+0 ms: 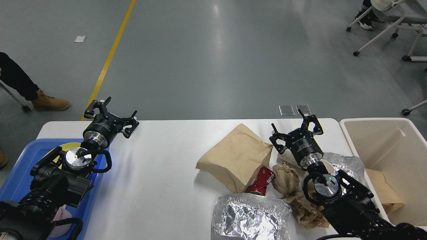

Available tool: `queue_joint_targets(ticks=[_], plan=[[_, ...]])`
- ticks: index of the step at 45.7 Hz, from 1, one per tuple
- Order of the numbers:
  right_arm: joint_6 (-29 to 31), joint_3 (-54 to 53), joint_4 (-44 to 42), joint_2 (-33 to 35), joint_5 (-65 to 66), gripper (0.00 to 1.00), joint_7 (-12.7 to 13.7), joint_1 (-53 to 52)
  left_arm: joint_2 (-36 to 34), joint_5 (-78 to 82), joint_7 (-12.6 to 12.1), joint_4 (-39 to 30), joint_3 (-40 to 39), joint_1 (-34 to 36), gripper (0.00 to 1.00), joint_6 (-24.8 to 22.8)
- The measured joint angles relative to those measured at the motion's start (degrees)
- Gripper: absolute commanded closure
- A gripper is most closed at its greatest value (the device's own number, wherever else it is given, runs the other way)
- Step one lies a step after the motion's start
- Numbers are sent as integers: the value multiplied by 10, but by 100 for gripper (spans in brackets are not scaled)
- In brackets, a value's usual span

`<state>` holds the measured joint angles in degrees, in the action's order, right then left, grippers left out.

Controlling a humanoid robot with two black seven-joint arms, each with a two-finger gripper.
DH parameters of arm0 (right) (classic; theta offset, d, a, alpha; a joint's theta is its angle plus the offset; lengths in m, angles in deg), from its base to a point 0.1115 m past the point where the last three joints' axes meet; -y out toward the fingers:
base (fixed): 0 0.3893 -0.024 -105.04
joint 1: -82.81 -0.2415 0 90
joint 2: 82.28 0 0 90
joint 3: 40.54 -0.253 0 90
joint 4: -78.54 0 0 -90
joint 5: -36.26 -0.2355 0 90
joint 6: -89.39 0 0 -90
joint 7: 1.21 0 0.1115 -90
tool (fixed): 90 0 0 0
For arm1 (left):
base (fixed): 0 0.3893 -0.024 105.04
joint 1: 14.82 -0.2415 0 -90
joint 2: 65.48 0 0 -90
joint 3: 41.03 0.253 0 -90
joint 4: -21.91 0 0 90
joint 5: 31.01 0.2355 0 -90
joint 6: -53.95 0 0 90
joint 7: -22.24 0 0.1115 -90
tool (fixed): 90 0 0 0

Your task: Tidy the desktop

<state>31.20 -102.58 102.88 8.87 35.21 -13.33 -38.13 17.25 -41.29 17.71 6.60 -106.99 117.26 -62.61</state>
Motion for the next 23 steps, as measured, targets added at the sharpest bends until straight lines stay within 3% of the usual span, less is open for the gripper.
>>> queue_joint_targets(ticks=[23], plan=[[0,0,0,0,0,0,0,0,0,0,8,0,5,-7,4,-7]])
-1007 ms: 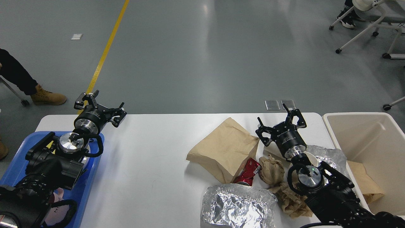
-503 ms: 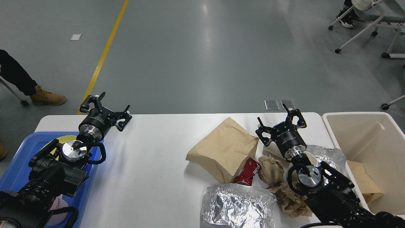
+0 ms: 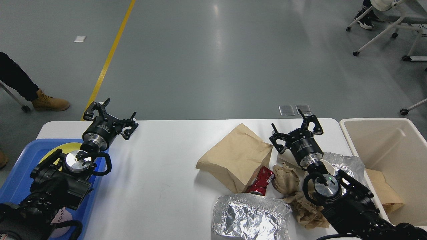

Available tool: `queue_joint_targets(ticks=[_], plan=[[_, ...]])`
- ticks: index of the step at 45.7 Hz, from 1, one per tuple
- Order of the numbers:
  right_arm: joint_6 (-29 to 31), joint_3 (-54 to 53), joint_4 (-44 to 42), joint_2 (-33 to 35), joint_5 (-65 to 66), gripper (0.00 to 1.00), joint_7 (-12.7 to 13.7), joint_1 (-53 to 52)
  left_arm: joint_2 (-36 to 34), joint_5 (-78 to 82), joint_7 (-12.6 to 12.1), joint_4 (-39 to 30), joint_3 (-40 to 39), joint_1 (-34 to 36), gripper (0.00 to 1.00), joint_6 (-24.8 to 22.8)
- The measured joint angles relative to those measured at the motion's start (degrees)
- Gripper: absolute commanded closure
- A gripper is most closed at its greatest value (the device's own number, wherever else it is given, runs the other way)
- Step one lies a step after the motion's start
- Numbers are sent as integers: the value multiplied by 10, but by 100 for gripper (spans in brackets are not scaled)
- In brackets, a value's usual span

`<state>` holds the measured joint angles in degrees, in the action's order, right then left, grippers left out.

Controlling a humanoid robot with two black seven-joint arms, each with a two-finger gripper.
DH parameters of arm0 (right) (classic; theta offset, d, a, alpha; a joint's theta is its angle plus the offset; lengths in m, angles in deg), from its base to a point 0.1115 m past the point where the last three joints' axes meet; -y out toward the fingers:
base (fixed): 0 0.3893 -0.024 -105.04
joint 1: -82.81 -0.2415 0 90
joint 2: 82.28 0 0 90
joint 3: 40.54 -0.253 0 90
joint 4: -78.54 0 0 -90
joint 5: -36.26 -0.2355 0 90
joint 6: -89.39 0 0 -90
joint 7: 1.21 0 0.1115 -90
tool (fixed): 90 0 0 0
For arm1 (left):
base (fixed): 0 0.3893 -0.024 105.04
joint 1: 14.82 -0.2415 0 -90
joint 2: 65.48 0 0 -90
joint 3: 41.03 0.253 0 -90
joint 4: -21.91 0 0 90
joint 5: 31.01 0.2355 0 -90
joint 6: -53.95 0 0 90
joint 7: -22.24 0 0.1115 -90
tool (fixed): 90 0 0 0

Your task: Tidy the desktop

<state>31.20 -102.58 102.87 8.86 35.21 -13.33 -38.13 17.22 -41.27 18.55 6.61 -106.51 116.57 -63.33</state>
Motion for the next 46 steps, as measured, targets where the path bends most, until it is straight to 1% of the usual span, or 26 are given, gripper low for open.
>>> queue_joint_targets(ticks=[46], plan=[[0,0,0,0,0,0,0,0,0,0,0,0,-3,0,4,-1]])
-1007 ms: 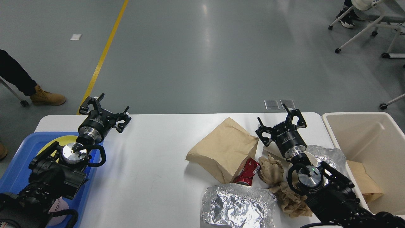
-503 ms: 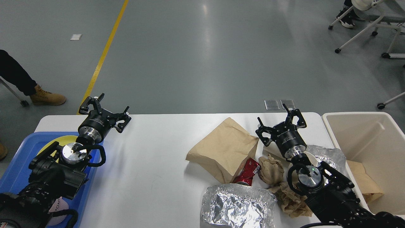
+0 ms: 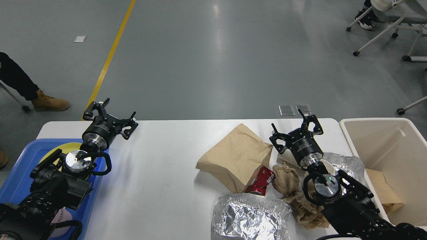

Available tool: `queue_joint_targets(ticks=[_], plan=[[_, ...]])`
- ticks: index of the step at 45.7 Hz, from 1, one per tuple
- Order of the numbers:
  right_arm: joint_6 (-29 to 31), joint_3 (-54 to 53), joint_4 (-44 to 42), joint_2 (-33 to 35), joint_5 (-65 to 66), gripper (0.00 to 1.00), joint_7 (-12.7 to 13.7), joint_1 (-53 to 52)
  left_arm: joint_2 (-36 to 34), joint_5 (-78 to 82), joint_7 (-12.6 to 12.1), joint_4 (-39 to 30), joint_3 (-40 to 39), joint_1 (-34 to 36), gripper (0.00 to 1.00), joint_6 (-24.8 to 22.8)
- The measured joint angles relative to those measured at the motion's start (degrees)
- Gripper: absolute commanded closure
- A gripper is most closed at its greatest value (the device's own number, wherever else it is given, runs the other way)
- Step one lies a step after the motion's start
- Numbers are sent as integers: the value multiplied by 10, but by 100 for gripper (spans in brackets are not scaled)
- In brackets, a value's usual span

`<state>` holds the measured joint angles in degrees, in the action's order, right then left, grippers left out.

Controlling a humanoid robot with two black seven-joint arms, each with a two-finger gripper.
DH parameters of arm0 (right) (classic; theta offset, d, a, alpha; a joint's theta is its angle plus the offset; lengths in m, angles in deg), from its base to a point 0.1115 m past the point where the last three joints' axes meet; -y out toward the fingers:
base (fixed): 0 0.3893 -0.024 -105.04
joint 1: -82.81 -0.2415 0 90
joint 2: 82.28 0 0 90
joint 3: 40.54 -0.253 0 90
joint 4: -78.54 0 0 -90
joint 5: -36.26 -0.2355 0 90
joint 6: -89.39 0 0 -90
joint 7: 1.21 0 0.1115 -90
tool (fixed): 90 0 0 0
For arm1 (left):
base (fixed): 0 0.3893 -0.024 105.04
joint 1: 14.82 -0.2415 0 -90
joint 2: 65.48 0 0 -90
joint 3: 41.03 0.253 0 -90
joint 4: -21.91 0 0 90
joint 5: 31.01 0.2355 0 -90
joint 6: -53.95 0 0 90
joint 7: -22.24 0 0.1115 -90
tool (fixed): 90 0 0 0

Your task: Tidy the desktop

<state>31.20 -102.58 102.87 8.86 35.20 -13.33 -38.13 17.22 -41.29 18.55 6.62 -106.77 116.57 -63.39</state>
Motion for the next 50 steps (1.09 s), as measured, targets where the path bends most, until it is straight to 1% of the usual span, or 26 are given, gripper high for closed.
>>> queue_joint_targets(ticks=[22,30,39,50], plan=[[1,5,-1,2,0,0,3,0,0,0,0,0,0,0,4,0],[-12,10,-1,7,0,0,4,-6,0,0,0,0,0,0,4,0],[-42,10,0,8,0,0,5,-11,0,0,0,0,0,0,4,0],[-46,10,3,5,-1,0,5,-69,0,0,0,0,0,0,4,0]])
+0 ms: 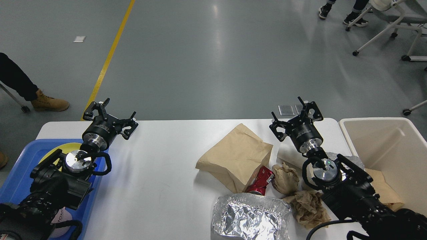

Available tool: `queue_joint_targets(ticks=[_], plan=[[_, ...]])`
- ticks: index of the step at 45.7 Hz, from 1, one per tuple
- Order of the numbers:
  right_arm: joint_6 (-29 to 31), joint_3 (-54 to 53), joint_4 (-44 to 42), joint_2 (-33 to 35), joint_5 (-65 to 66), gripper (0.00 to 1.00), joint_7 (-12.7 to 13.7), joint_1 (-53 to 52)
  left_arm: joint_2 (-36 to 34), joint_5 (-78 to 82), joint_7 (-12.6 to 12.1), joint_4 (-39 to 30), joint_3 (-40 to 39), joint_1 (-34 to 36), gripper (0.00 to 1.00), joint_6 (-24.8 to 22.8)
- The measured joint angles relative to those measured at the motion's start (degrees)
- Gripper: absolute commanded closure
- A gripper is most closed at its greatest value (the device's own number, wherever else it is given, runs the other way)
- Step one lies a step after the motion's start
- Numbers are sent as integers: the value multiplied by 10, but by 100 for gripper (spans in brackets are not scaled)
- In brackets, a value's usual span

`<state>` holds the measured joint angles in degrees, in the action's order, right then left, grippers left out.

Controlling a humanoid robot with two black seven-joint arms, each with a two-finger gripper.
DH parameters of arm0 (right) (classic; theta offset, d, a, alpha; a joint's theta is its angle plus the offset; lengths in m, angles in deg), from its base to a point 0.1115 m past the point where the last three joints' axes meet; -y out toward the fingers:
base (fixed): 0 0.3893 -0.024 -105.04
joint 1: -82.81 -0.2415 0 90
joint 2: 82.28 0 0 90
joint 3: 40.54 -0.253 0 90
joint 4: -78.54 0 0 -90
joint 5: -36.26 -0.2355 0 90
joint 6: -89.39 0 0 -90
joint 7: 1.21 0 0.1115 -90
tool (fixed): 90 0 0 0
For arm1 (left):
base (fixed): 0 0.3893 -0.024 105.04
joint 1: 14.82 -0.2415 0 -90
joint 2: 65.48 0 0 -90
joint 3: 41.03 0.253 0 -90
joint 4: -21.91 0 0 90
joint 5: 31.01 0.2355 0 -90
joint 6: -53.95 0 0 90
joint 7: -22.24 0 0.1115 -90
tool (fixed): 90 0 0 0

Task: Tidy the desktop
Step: 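Raise the right gripper up and away from the brown paper bag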

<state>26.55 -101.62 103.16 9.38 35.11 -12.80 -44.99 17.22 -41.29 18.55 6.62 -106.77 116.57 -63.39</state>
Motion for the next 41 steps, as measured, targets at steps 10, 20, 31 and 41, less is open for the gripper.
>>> queue_joint_targets(ticks=[10,20,31,41], plan=[[-2,0,-2,-2,0,0,0,-40,0,0,0,0,0,0,4,0],[-3,0,1,-4,0,0,0,-52,0,0,0,0,0,0,4,0],[-3,1,1,-1,0,0,0,-63,0,0,0,0,0,0,4,0],[-3,0,4,3,-1,0,0,-80,0,0,0,0,0,0,4,0]])
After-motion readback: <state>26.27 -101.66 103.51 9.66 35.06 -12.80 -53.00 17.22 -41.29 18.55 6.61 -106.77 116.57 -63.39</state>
